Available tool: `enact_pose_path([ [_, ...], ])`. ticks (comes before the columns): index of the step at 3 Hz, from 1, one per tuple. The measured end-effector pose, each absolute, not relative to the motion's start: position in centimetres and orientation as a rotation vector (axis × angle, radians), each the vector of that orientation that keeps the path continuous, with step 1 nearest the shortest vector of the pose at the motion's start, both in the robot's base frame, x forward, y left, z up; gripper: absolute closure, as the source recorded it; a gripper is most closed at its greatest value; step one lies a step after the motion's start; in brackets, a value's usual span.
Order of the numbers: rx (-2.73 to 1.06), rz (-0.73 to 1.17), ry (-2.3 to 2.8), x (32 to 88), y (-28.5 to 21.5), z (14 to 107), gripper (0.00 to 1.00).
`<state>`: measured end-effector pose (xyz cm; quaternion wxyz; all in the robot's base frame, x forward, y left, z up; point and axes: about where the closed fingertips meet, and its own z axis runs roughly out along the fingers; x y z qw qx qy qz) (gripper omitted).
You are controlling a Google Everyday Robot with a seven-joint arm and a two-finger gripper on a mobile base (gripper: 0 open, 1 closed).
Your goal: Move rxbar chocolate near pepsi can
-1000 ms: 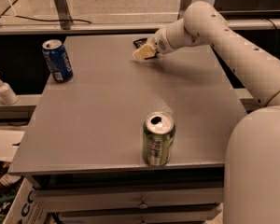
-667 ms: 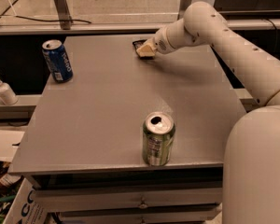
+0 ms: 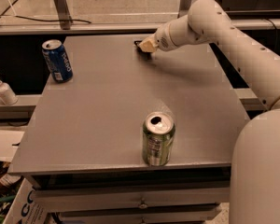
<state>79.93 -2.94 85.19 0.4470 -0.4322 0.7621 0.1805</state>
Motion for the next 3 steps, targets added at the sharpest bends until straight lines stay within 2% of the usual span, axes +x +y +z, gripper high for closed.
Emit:
enact_pose_path([
  [1, -1.079, 0.531, 1.843, 77.5, -1.7, 87.1, 1.0],
  [3, -1.189, 0.763, 1.785, 70.0, 3.9, 87.2, 1.0],
])
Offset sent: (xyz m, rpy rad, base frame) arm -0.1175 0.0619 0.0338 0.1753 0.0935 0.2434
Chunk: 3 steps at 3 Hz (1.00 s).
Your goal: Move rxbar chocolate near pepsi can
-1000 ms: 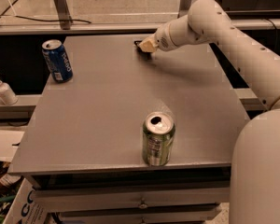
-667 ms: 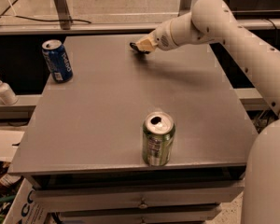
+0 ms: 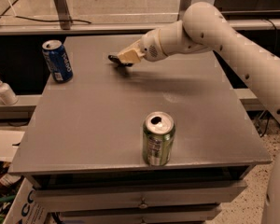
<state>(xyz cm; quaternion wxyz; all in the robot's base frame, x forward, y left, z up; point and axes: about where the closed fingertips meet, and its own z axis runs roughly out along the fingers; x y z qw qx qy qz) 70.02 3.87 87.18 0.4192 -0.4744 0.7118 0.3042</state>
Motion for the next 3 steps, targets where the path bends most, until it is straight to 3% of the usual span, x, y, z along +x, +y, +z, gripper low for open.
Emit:
enact_pose_path([
  [3, -1.373, 0.939, 1.677, 63.5, 13.7, 86.7, 1.0],
])
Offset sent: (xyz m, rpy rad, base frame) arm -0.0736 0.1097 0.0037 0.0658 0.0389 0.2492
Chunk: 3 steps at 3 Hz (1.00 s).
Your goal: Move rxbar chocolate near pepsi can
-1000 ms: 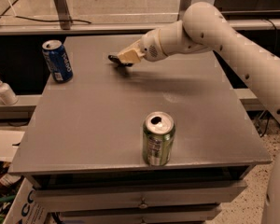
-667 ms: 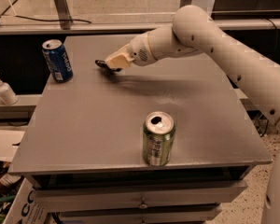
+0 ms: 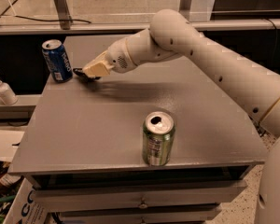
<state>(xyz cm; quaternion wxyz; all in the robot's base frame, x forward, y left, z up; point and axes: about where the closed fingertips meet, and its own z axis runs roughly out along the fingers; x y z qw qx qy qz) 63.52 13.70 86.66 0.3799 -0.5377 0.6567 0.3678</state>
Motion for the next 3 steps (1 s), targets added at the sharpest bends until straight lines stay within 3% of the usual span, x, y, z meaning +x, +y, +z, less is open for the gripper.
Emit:
enact_pose_path([
  [1, -1.433, 0.903, 1.681, 63.1, 14.8, 85.4, 0.84],
  [3, -1.481, 0.856, 1.685, 63.2, 15.4, 84.1, 0.36],
])
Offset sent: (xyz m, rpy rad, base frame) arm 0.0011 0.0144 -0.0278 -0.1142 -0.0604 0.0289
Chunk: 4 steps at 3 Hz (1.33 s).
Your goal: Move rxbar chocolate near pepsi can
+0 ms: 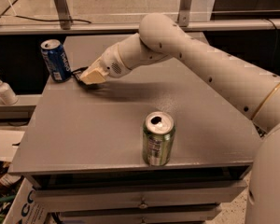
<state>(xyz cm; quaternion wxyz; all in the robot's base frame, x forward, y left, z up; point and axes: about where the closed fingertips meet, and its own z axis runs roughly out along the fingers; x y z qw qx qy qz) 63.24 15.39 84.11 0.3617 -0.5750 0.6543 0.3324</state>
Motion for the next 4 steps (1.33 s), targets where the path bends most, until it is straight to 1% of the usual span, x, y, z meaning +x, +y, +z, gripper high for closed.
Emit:
enact_pose_path([
  [1, -1.494, 0.865, 1.687, 63.1, 15.5, 83.7, 0.13],
  [2, -1.483, 0.884, 1.69, 63.1, 15.3, 83.9, 0.0],
  [3, -1.388, 0.904, 1.695, 65.3, 12.8, 85.6, 0.0],
  [4, -1.274, 0.886, 1.692, 68.4, 8.7, 88.0, 0.0],
])
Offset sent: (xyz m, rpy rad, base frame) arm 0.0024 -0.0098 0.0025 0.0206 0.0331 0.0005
